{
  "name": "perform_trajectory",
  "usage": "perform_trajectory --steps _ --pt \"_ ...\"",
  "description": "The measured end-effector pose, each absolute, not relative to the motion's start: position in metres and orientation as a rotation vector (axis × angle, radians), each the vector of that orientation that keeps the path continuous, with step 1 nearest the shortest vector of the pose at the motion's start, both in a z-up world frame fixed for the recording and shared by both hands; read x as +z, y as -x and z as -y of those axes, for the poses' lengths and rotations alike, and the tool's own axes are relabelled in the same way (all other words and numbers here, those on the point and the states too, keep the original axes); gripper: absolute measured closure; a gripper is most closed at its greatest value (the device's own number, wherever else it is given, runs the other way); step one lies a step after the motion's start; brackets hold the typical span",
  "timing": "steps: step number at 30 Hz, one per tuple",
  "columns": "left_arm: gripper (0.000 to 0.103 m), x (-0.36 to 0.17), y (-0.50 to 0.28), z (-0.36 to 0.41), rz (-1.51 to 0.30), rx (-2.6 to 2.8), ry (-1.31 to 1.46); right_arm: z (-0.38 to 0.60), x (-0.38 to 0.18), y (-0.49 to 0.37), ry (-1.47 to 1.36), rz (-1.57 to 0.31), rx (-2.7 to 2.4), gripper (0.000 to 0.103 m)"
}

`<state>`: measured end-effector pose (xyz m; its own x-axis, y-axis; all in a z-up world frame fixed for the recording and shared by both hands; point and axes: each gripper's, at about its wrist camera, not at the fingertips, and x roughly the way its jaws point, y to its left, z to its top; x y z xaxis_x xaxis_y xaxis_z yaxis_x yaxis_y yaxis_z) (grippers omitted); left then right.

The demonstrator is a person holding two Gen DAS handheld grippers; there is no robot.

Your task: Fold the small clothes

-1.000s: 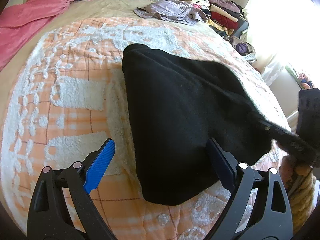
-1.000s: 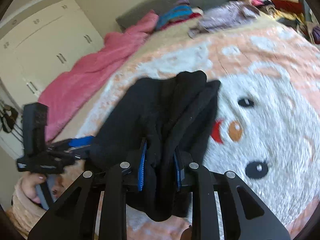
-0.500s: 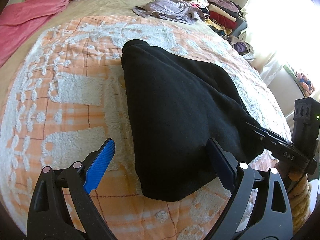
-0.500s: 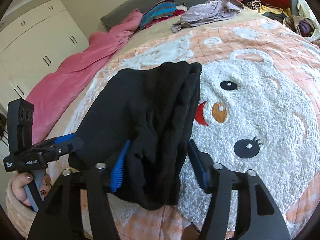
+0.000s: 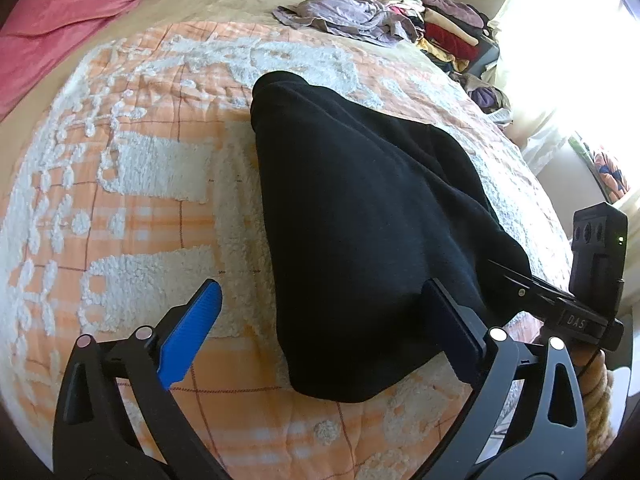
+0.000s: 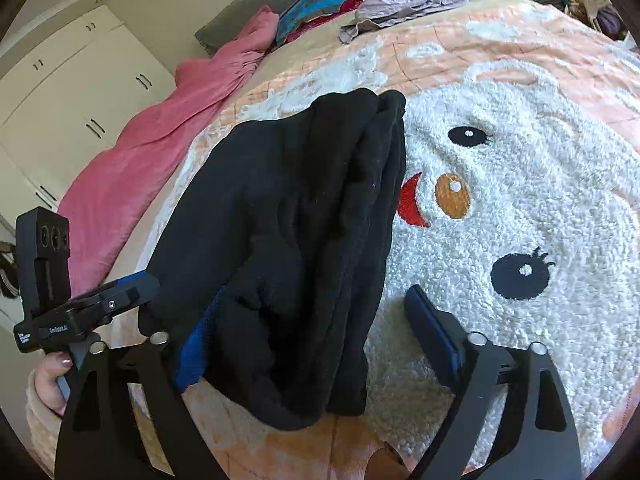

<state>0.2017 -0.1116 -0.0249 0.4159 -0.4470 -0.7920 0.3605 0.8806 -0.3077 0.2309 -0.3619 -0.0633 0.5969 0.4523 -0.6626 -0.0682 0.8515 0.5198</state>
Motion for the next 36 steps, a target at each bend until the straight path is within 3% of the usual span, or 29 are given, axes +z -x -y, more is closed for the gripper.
perform_trajectory --steps 14,23,25,26,30,33,36 --pt "0.009 -0.052 -0.245 0.111 -1.138 -0.58 0.24 0.36 -0.069 -0.269 -0.457 -0.9 0.456 0.015" --pt "0.009 -0.062 -0.275 0.121 -1.165 -0.632 0.287 0.357 -0.073 -0.293 -0.534 -0.904 0.557 0.041" --pt "0.016 -0.062 -0.277 0.122 -1.154 -0.634 0.3 0.355 -0.069 -0.293 -0.519 -0.89 0.576 0.055" --pt "0.03 -0.062 -0.278 0.123 -1.149 -0.643 0.308 0.355 -0.066 -0.292 -0.514 -0.881 0.579 0.058" --pt "0.034 -0.054 -0.276 0.127 -1.137 -0.649 0.332 0.352 -0.049 -0.282 -0.461 -0.829 0.584 0.065" --pt "0.042 -0.038 -0.27 0.131 -1.095 -0.669 0.329 0.351 -0.035 -0.273 -0.421 -0.795 0.586 0.066" --pt "0.044 -0.024 -0.264 0.135 -1.064 -0.684 0.328 0.352 -0.02 -0.266 -0.403 -0.76 0.58 0.066"
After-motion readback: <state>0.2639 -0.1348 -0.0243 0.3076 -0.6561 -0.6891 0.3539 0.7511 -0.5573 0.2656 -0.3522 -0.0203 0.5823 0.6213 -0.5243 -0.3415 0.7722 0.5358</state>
